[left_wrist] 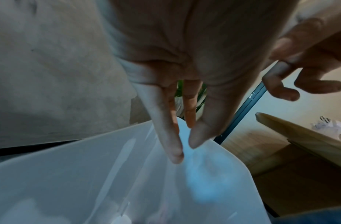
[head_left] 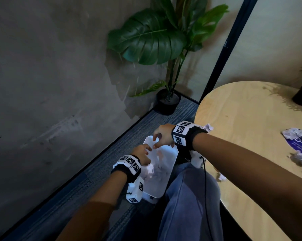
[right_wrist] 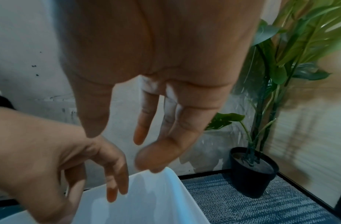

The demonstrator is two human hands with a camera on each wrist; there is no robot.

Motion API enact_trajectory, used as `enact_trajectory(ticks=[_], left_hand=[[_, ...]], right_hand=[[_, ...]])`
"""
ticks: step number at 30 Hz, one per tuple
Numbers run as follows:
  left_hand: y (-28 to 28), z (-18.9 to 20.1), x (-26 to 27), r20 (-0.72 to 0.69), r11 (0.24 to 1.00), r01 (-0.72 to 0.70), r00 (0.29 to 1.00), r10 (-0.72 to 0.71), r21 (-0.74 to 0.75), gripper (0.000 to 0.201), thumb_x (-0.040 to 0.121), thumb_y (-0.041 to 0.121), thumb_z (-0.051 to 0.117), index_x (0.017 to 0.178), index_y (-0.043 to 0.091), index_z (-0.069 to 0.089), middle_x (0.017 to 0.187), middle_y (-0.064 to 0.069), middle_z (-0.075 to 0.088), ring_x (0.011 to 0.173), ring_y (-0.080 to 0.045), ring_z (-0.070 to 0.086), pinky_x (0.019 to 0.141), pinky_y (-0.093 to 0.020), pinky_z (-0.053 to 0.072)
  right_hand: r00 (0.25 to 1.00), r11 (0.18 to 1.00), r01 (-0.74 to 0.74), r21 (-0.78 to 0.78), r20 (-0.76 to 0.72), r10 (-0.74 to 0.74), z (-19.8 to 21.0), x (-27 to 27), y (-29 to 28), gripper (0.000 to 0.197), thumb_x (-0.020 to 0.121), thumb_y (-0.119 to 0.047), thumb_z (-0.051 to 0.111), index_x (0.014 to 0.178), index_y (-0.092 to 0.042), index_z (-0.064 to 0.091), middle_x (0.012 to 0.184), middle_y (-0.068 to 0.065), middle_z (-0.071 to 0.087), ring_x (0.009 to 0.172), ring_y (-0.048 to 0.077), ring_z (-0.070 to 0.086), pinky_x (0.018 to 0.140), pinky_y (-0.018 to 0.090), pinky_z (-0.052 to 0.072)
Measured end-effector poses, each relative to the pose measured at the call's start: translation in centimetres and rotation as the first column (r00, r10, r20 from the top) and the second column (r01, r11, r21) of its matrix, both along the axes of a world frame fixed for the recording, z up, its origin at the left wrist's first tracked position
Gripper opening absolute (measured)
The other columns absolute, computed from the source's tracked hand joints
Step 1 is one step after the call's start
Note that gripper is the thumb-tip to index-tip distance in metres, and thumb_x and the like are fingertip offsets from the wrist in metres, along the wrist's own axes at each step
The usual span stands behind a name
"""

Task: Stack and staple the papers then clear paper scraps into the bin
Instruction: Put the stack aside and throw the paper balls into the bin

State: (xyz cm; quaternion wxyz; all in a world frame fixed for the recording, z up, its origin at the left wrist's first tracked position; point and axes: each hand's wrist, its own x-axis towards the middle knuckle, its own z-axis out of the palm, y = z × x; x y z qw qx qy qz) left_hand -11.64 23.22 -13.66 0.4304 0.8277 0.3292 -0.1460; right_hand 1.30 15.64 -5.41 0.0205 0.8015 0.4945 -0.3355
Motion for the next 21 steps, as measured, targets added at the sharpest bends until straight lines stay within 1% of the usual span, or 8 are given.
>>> enact_trajectory(ticks=[3, 5, 8, 12, 14, 18, 20, 21], left_hand=[[-0.3, 0.3, -0.2, -0.003, 1.0, -0.019, 1.0, 0.019, -0.019, 0.043, 0.078, -0.005, 0.061, 0.119, 0.009, 0.056, 0.104, -0.006, 0.052, 0.066, -0.015, 0.056, 0.053, -0.02, 0.049], [-0.5, 0.7, -0.2, 0.024, 0.999, -0.035, 0.999, 0.036, -0.02, 0.038, 0.079, -0.005, 0.058, 0.116, 0.006, 0.057, 0.101, -0.007, 0.051, 0.057, -0.014, 0.054, 0.056, -0.024, 0.051], [-1.1, 2.1, 0.3, 0.105, 0.999, 0.006, 0.994, -0.009, 0.032, 0.033, 0.079, -0.003, 0.058, 0.111, 0.006, 0.06, 0.097, -0.006, 0.053, 0.066, -0.021, 0.055, 0.059, -0.029, 0.05], [-2.7, 4.7, 1.9, 0.255, 0.991, 0.078, 0.962, -0.102, 0.105, 0.027, 0.08, 0.002, 0.059, 0.105, 0.01, 0.064, 0.093, 0.0, 0.059, 0.08, -0.019, 0.055, 0.072, -0.025, 0.046], [-3.9, 6.4, 3.1, 0.319, 0.983, 0.122, 0.934, -0.162, 0.14, 0.024, 0.081, 0.003, 0.06, 0.103, 0.01, 0.065, 0.093, -0.002, 0.063, 0.088, -0.016, 0.058, 0.077, -0.024, 0.045], [-7.4, 10.4, 5.9, 0.418, 0.958, 0.235, 0.863, -0.285, 0.166, 0.018, 0.083, 0.002, 0.06, 0.097, 0.013, 0.062, 0.09, -0.004, 0.061, 0.086, -0.016, 0.058, 0.077, -0.025, 0.045], [-9.4, 11.9, 7.3, 0.429, 0.927, 0.321, 0.822, -0.374, 0.193, 0.017, 0.084, 0.002, 0.061, 0.097, 0.013, 0.062, 0.087, -0.003, 0.06, 0.078, -0.016, 0.056, 0.074, -0.028, 0.047], [-10.3, 12.4, 8.0, 0.413, 0.905, 0.372, 0.805, -0.425, 0.207, 0.018, 0.084, 0.002, 0.062, 0.094, 0.017, 0.061, 0.085, -0.001, 0.059, 0.073, -0.015, 0.055, 0.073, -0.029, 0.048]], right_hand=[[1.0, 0.999, 0.029, 0.032, 0.008, -0.03, 0.9, -0.2, -0.5, 0.038, 0.084, -0.037, 0.065, 0.116, -0.017, 0.063, 0.106, 0.0, 0.064, 0.069, 0.023, 0.065, 0.04, 0.015, 0.047], [0.996, 0.993, 0.083, 0.082, -0.024, -0.081, 1.8, -0.1, -1.2, 0.031, 0.086, -0.031, 0.063, 0.112, -0.014, 0.066, 0.11, 0.001, 0.067, 0.078, 0.025, 0.068, 0.05, 0.019, 0.054], [0.991, 0.977, 0.131, 0.167, -0.049, -0.124, 3.6, 0.4, -3.0, 0.026, 0.089, -0.025, 0.059, 0.11, -0.013, 0.066, 0.106, 0.002, 0.067, 0.064, 0.012, 0.059, 0.041, 0.009, 0.046], [0.961, 0.912, 0.276, 0.303, -0.116, -0.252, 5.4, 1.6, -8.0, 0.02, 0.09, -0.025, 0.058, 0.105, -0.013, 0.066, 0.097, 0.004, 0.063, 0.056, 0.003, 0.053, 0.042, 0.013, 0.045], [0.94, 0.863, 0.341, 0.372, -0.115, -0.322, 6.1, 2.3, -11.3, 0.019, 0.091, -0.022, 0.057, 0.104, -0.012, 0.066, 0.098, 0.007, 0.066, 0.058, 0.003, 0.053, 0.048, 0.016, 0.047], [0.821, 0.69, 0.554, 0.466, -0.168, -0.545, 6.2, 3.2, -18.7, 0.015, 0.091, -0.02, 0.057, 0.102, -0.015, 0.065, 0.093, 0.006, 0.066, 0.068, 0.023, 0.06, 0.065, 0.037, 0.055], [0.752, 0.613, 0.627, 0.481, -0.168, -0.637, 5.7, 3.5, -22.4, 0.015, 0.089, -0.019, 0.057, 0.102, -0.017, 0.064, 0.091, 0.001, 0.064, 0.071, 0.022, 0.06, 0.07, 0.038, 0.055], [0.718, 0.583, 0.655, 0.48, -0.156, -0.678, 5.6, 3.7, -24.1, 0.016, 0.089, -0.019, 0.057, 0.104, -0.018, 0.064, 0.09, -0.001, 0.063, 0.072, 0.021, 0.059, 0.068, 0.034, 0.052]])
